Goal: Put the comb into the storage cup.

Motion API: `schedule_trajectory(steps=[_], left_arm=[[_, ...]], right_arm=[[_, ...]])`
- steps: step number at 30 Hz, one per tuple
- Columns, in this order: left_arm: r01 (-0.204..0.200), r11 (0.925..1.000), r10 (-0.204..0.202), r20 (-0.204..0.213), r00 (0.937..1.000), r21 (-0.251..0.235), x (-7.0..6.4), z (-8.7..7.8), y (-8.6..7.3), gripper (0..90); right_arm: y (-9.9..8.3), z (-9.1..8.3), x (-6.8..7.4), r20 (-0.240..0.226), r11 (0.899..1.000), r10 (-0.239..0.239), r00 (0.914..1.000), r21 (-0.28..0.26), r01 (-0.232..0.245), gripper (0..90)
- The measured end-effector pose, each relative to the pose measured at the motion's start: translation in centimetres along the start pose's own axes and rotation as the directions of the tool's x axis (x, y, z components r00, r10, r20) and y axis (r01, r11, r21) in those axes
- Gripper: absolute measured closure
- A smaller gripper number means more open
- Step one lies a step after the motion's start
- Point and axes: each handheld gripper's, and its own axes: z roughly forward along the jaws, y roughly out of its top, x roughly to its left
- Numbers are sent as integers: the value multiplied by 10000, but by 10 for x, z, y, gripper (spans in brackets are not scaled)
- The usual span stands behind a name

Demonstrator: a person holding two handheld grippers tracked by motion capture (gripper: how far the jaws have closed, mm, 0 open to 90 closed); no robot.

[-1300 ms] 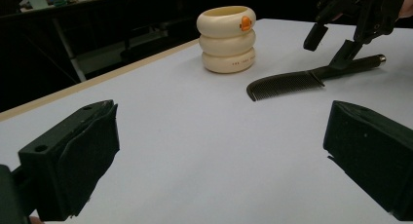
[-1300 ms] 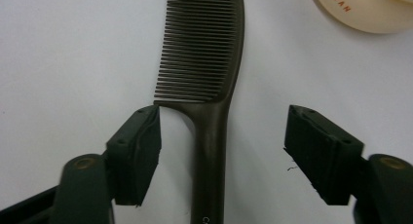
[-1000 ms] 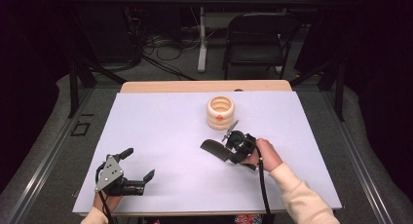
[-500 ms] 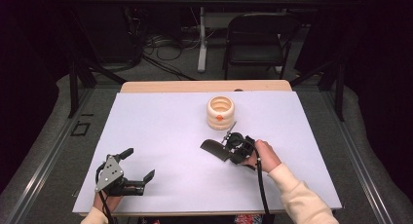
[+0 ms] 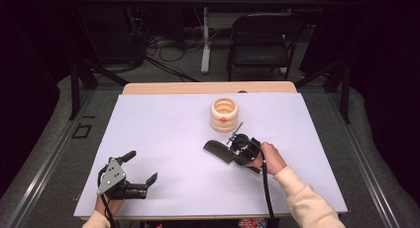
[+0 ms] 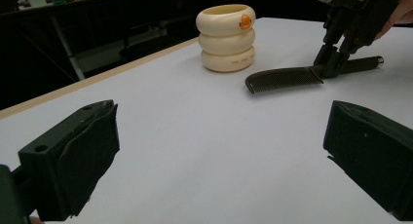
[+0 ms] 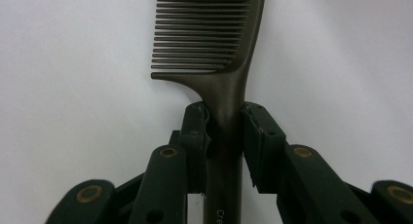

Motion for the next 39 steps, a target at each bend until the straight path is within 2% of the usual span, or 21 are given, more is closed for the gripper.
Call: schedule_trajectory(steps=[13,30,39], left_arm=[[27,10000,-27,-13,10000,10,0,0,0,0],[33,10000,-33,-39,10000,1,1,0,-1,0],[-3,10000,3,-46,10000,-3,1,-1,0,0]], right_arm=[[-3,-19,-3,75,9979,36,10000,-641,-31,722],[-8,-30,-5,68,9925,2,10000,-1226,6,722],[-12,-37,-7,-3,9838,27,10000,-1793,-27,721]])
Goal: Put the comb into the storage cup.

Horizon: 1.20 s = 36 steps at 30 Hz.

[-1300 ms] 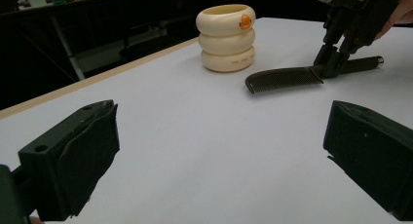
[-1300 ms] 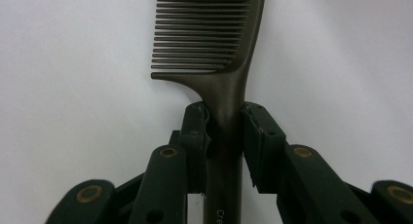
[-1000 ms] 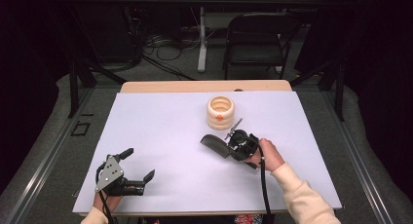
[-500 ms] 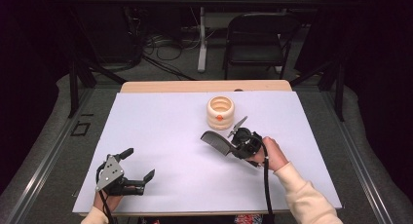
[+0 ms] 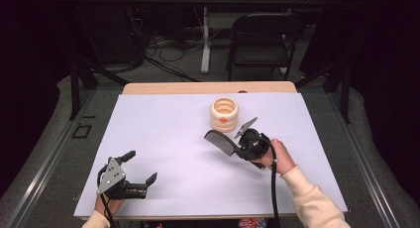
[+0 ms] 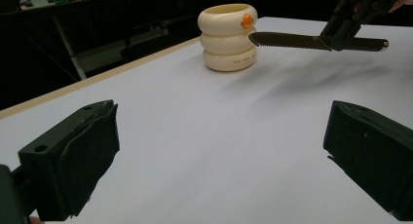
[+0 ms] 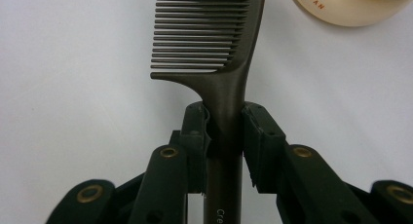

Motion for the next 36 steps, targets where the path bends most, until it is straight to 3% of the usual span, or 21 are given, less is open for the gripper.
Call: schedule_trajectory(steps=[21,36], left_arm=[[50,10000,-50,-18,10000,-48,1,0,0,0],[12,10000,-12,-14,10000,-40,0,-1,0,0]], right_arm=[[-6,-16,-2,95,9924,3,10000,-1231,8,722],[-13,-28,-4,254,9840,210,9995,-1776,-161,722]])
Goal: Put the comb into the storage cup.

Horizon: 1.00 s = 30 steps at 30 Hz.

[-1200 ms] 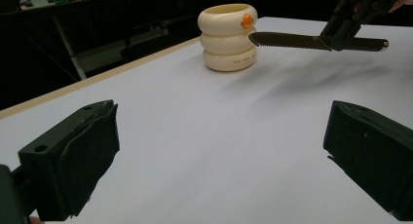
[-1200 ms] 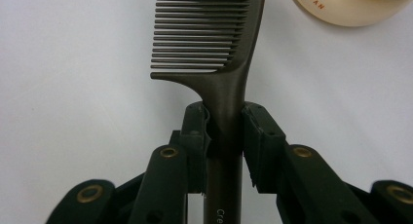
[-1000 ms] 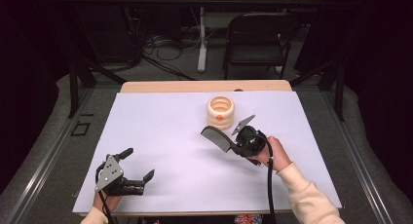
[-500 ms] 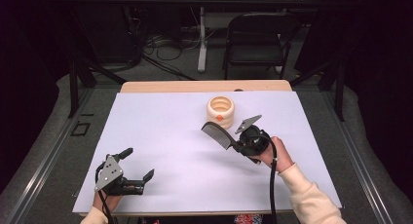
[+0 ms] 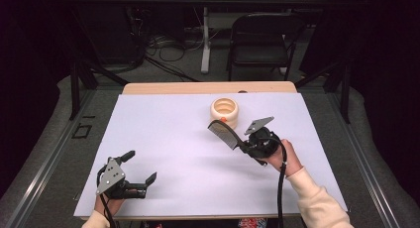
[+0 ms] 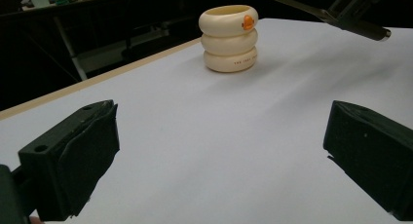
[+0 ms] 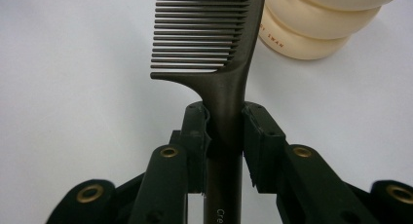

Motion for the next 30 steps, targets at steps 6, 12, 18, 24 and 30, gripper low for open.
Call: schedule_trajectory(steps=[6,12,18,24,30], left_arm=[[-1,10000,1,-16,10000,11,0,0,0,0],[9,10000,-9,-15,10000,8,0,0,0,0],[17,10000,-17,-22,10000,-7,0,0,0,0],[15,10000,-15,-26,10000,-4,0,0,0,0],[26,10000,-26,-30,10000,-22,0,0,0,0]], right_arm=[[0,-2,1,7,9999,3,10000,-114,-3,722],[0,-5,0,87,9994,74,9999,-341,-71,721],[0,-9,-2,196,9982,135,9997,-593,-123,722],[-1,-9,-4,275,9968,207,9994,-777,-185,721],[-2,-10,-7,381,9951,337,9987,-940,-300,721]])
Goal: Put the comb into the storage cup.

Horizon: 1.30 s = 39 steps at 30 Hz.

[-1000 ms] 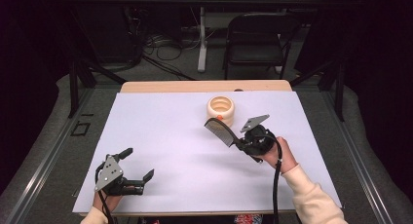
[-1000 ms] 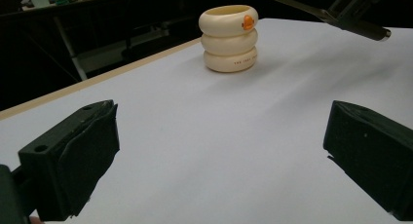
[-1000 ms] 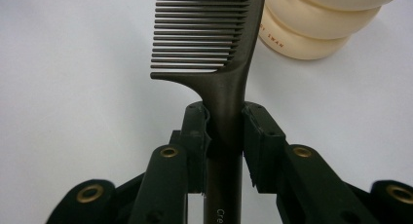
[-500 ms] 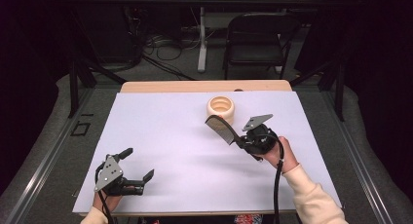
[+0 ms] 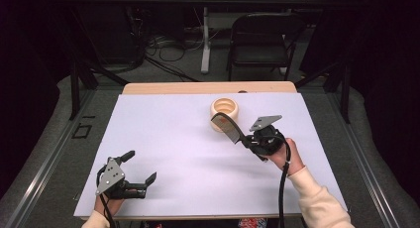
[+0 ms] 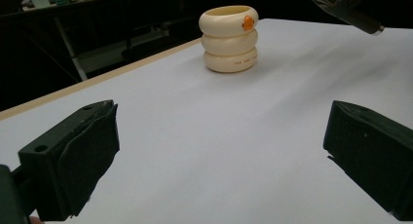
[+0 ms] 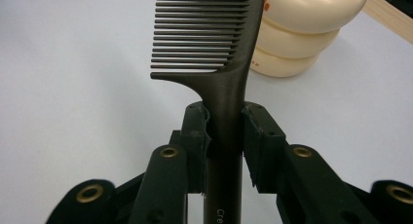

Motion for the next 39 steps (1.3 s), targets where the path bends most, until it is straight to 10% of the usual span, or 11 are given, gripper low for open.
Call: schedule_trajectory(steps=[39], left_arm=[[-8,10000,8,-14,10000,12,0,0,0,0]], right_arm=[[-1,-14,-12,474,9870,616,9970,-1515,-538,722]])
